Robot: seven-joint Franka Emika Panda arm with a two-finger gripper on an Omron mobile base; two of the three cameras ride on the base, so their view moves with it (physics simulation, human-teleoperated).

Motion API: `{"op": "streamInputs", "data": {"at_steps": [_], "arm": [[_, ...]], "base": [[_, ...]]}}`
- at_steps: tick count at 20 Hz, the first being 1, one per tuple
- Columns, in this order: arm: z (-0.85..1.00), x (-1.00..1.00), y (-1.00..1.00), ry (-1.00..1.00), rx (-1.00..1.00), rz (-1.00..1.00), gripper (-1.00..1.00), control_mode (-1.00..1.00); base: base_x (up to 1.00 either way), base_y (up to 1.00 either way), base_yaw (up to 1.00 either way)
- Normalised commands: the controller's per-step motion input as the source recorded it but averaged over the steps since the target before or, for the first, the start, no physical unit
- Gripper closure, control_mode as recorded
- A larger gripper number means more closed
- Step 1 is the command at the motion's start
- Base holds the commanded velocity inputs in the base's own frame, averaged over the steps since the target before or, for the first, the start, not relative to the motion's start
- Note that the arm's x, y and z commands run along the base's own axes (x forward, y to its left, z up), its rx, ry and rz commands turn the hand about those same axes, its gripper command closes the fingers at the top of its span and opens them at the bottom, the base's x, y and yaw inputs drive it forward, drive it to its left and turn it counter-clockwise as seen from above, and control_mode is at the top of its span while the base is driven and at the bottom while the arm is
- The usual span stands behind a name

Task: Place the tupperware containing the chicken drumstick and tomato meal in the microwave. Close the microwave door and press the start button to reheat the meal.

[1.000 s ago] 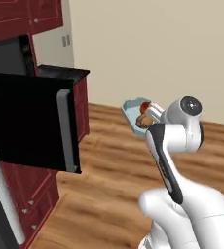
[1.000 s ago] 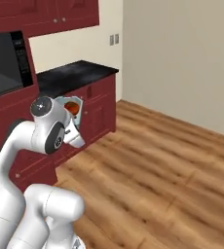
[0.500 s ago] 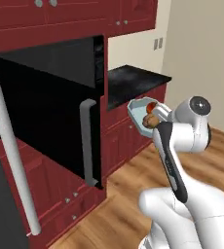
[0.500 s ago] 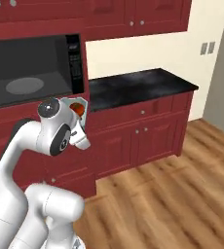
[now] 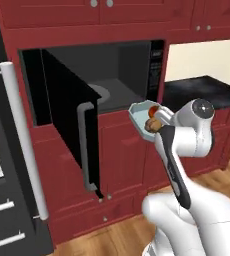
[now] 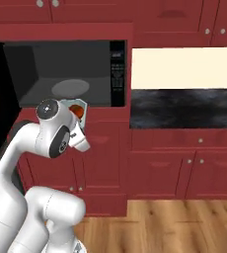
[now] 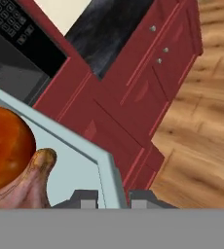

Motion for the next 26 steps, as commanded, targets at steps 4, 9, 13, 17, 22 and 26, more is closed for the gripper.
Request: {"op": "streamInputs", "data": {"at_steps": [4, 9, 13, 17, 22, 26], "arm": [[0.00, 0.00, 0.00, 0.00, 0.00, 0.00, 1.00, 1.00], [0.00, 0.00, 0.00, 0.00, 0.00, 0.00, 1.00, 1.00], [0.00, 0.00, 0.00, 0.00, 0.00, 0.00, 1.00, 1.00], [0.00, 0.00, 0.00, 0.00, 0.00, 0.00, 1.00, 1.00], [0.00, 0.00, 0.00, 0.00, 0.00, 0.00, 1.00, 1.00], [0.00, 0.00, 0.00, 0.00, 0.00, 0.00, 1.00, 1.00]], "base": [[0.51, -0.51, 0.59], [0.55, -0.28, 0.49], [0.54, -0.18, 0.42], [0.36, -0.34, 0.39], [0.16, -0.45, 0.30], [0.05, -0.36, 0.18]]}}
